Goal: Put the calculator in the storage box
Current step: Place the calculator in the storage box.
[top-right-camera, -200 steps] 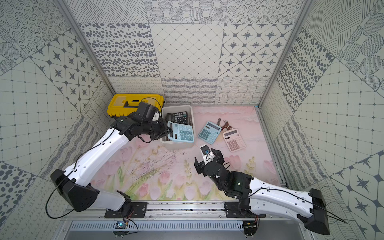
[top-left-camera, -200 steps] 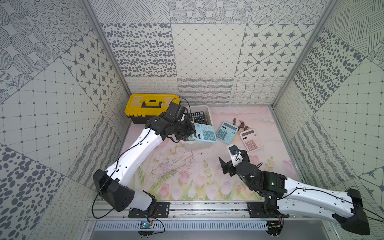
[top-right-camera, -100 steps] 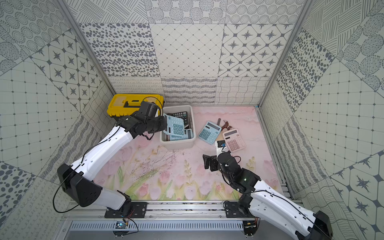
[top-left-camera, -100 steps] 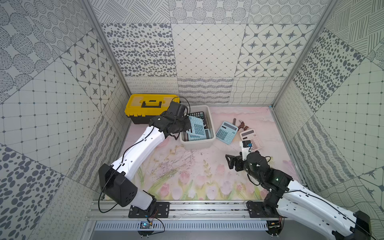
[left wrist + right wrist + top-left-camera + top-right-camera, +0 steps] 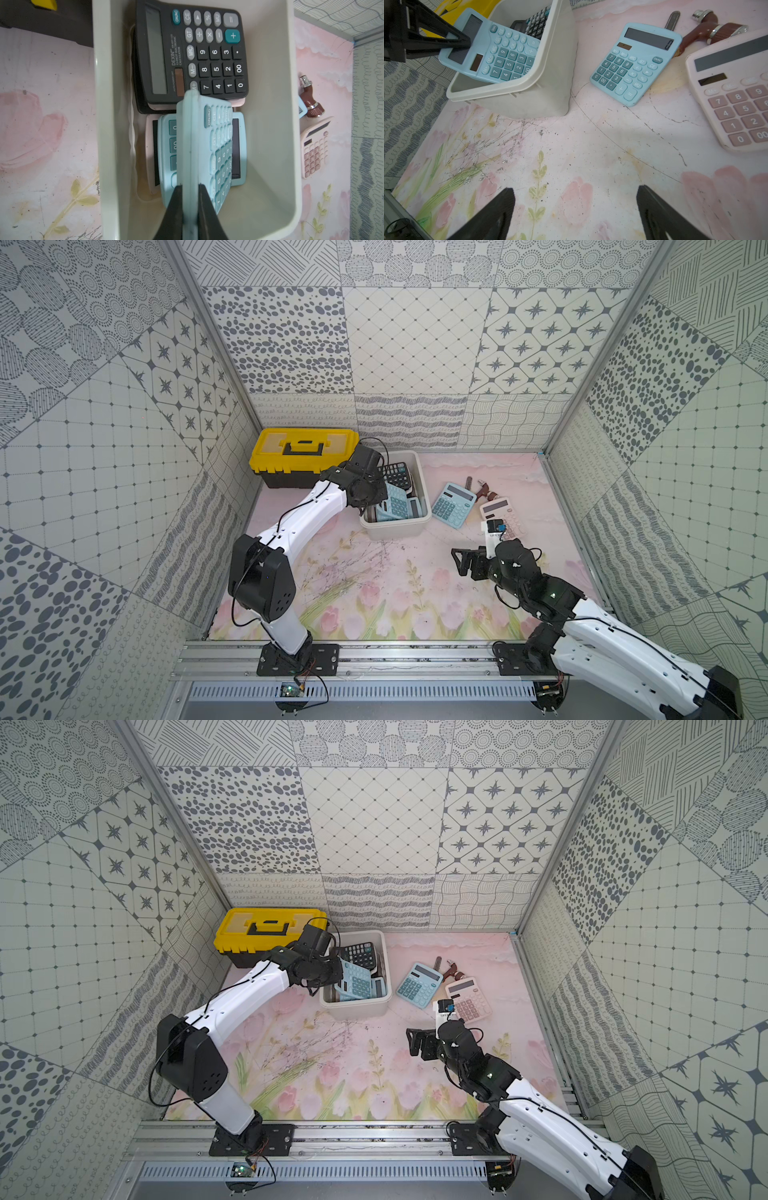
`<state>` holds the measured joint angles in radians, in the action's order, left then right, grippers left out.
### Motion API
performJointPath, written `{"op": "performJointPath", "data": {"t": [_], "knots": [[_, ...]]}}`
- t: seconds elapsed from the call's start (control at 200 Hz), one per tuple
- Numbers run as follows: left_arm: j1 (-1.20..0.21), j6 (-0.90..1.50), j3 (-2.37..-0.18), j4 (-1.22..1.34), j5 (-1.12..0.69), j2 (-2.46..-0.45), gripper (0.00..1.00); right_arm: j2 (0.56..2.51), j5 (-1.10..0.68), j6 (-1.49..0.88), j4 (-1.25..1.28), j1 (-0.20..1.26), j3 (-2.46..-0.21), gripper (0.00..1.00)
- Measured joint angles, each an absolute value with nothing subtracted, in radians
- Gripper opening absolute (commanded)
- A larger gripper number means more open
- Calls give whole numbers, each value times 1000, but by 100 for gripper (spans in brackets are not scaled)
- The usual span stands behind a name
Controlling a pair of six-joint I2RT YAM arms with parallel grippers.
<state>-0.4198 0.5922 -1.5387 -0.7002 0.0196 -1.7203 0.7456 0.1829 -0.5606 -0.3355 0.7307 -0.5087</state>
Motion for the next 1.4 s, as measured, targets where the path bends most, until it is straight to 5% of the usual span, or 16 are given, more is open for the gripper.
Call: {"op": "performJointPath", "data": {"t": [0.09,0.28,0.44,0.925,1.181,1.396], "knots": [[-416,593,-1536,-699,5,-1742,0,753,171,-569,-338,720,-508,97],[-404,602,-1522,-674,-37,-1764,17,753,152,-576,-340,695,-504,97],[-395,608,-1514,-679,-41,-1768,45,753,133,-586,-341,672,-495,97],[-390,600,-1509,-737,-36,-1645,99,754,62,-615,-341,587,-495,97],[-389,587,-1498,-753,-30,-1591,95,800,3,-624,-341,513,-495,97],[-389,567,-1552,-778,-34,-1687,73,821,-37,-643,-341,478,-495,97]]}}
